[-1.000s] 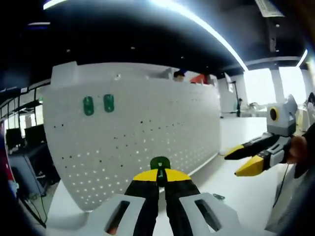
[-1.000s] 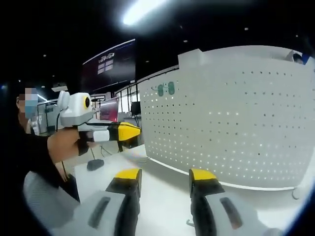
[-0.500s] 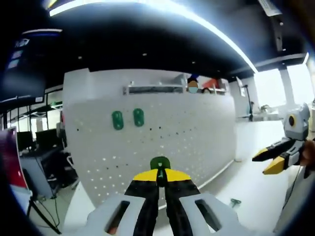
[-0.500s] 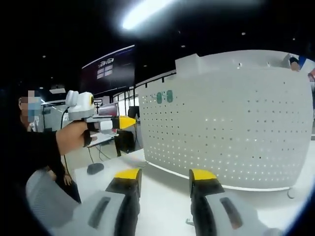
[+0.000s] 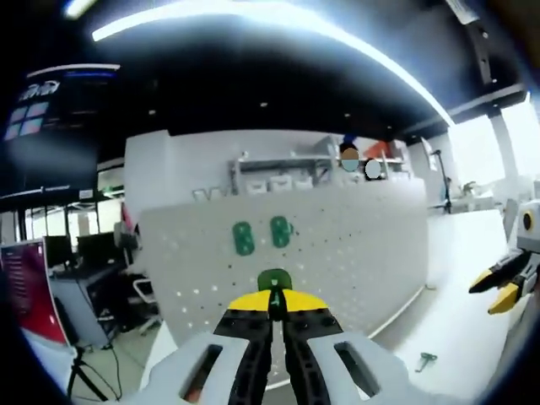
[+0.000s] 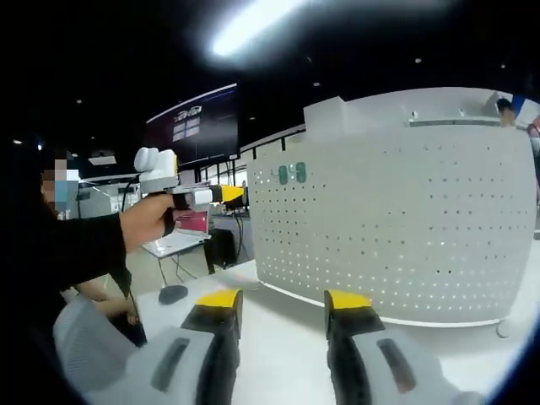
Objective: Insert the hook assembly into the mounting plate slot until the hook locks in place.
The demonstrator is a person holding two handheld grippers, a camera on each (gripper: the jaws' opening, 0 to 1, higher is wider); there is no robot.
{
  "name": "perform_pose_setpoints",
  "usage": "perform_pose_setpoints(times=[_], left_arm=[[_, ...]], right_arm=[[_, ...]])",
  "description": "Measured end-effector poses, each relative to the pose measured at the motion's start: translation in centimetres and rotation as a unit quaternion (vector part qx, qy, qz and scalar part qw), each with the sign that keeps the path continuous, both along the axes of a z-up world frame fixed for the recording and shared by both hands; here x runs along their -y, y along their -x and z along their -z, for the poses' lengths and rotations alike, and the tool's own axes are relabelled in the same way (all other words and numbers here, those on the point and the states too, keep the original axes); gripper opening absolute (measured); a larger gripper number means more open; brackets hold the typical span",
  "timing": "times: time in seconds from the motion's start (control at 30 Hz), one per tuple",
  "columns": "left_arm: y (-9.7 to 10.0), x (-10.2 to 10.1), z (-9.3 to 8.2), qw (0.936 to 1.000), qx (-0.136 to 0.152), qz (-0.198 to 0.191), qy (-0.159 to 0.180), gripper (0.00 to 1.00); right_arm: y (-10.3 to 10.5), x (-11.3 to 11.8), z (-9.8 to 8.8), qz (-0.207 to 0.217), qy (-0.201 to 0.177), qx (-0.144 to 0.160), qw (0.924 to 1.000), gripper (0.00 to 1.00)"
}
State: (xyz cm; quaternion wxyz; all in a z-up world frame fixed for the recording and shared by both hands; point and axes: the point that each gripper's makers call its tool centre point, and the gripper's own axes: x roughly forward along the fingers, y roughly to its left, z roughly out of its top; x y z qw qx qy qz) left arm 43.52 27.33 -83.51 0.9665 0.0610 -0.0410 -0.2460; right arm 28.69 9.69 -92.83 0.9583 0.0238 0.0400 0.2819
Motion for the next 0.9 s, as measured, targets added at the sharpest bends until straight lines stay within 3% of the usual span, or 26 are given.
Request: perform_pose_setpoints(times=[0.43,0.67,0.9], left_arm=[[-2.9,-1.4,-2.5,0.9992,0.023,-0.03,0.012,0.03],[-4.7,-1.9,-4.3,0.9977,0.05,-0.044,0.016,0.03],[-6.5,-2.3,-5.0,0.996,0.066,-0.058,0.017,0.03]], right_arm=[[0.1,-0.2,0.2,-0.007,0.0,-0.004,1.0,0.37],[0.1,-0.2,0.6,-0.008,0.001,-0.011,0.9999,0.37],[0.0,-0.1,0.8,-0.005,0.004,-0.015,0.9999,0.37]])
